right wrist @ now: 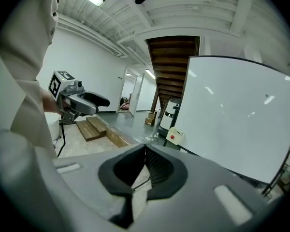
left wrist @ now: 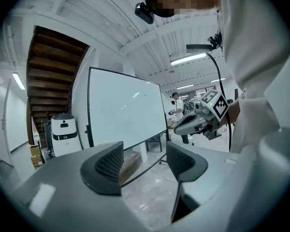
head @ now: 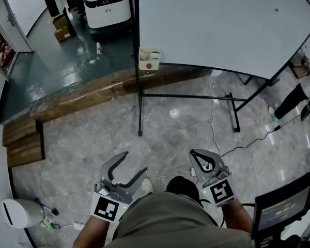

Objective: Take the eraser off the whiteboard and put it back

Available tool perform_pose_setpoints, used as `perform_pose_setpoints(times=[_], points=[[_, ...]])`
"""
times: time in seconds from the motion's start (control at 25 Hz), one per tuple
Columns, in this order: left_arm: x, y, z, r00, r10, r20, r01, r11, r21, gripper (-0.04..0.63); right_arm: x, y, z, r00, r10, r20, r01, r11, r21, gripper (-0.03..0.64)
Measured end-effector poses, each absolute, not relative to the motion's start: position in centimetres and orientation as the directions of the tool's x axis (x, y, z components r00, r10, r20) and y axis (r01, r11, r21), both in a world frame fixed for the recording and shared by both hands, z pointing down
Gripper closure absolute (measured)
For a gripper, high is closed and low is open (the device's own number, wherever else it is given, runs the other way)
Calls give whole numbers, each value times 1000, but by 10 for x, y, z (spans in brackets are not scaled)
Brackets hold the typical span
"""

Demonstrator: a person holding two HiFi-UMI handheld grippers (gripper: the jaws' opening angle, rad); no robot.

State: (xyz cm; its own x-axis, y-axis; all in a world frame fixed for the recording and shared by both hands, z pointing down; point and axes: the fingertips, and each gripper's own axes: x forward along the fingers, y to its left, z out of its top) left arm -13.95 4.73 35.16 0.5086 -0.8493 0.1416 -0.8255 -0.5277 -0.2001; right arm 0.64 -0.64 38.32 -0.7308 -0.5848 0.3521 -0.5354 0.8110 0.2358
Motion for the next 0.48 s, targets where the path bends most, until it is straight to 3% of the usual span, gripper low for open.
perform_pose_setpoints(times=[0.12, 0.48], points=[[-123, 73, 351, 506, -850, 145, -848, -521, -93, 322, 19, 19, 378, -750, -576, 327, -524, 818, 238, 614], [1, 151, 348, 497, -850, 173, -852, -516, -87, 339, 150, 117, 385, -772, -559, 303, -516, 829, 215, 612]])
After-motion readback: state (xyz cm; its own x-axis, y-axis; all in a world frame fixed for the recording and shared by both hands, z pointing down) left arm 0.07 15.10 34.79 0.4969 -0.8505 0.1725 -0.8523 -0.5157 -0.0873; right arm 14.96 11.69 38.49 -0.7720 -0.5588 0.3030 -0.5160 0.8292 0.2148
